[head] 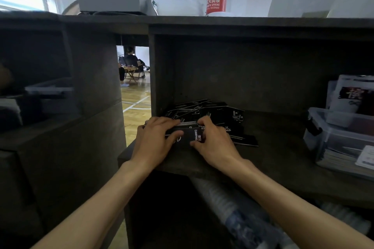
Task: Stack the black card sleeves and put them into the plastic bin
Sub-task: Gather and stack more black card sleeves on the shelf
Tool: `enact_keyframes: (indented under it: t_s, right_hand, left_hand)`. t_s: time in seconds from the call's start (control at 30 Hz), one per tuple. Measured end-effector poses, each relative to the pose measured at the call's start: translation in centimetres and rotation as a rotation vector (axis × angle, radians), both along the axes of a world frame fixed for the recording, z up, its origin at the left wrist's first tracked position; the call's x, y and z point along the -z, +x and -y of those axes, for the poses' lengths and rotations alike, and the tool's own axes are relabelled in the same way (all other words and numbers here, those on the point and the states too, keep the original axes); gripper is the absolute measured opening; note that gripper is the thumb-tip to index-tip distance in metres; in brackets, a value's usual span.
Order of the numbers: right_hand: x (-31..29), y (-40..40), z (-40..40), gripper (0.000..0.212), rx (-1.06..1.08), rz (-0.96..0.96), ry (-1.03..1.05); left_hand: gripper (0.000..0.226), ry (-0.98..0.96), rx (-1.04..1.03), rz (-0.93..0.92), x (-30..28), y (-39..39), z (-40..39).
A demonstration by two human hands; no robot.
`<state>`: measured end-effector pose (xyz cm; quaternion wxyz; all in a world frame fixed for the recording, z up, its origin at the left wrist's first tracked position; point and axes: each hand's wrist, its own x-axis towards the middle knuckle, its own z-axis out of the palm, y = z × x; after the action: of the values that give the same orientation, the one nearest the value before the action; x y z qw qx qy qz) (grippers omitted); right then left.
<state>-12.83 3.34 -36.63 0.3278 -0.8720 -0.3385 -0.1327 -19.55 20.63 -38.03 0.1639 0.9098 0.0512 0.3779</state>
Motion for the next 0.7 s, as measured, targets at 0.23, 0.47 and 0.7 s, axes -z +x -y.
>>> enact_keyframes:
  t_s: [0.23,0.47,0.7]
  right_hand:
    - [-0.4,1.7,-1.7,0.053,-0.158,-0.17,-0.022]
    - [0.4,1.6,-2.1,0.047,-0.185,-0.174,0.063]
    - [-1.0,5.4,0.1,0.047,-0.104,-0.087,0.058]
  left_hand:
    - [0.041,0.101,-0.071,-0.129,-0.5,0.2,0.3]
    - [0.044,0.135,-0.091,-0.152,-0.3,0.2,0.4]
    - [0.047,0.146,-0.109,-0.143,0.2,0.0,0.7]
